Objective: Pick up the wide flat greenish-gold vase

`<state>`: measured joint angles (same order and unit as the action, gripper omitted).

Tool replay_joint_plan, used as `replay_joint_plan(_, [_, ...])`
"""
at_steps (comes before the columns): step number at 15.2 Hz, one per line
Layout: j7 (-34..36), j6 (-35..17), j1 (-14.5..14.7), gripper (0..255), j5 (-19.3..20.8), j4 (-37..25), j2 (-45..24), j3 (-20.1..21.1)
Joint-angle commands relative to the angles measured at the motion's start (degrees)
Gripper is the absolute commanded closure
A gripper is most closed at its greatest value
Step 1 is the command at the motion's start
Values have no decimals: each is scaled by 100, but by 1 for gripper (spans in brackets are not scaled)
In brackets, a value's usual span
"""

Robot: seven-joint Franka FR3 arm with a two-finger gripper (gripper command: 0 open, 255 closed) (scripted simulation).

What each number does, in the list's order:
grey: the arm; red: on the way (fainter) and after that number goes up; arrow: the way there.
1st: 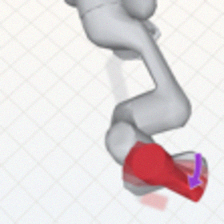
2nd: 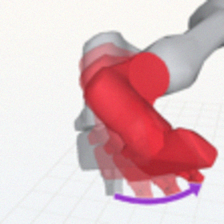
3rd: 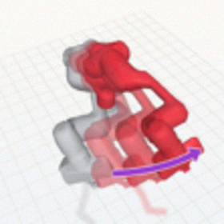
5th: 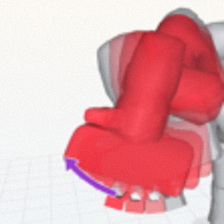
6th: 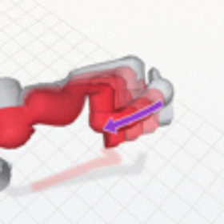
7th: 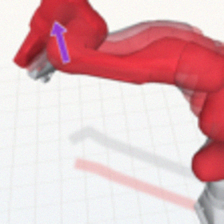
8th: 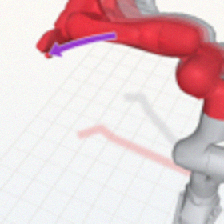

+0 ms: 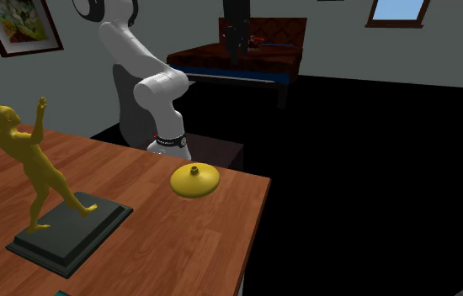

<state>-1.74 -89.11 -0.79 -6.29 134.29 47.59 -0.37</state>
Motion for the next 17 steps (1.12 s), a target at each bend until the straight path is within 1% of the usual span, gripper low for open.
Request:
replay_joint_plan(1, [0, 0, 0, 0, 0, 0, 0, 0])
replay_joint_plan(9, [-813, -649, -329, 0, 633, 899, -106, -710])
replay_joint_plan(17, [-1608, -1484, -728, 0, 1332, 1449, -673, -1490])
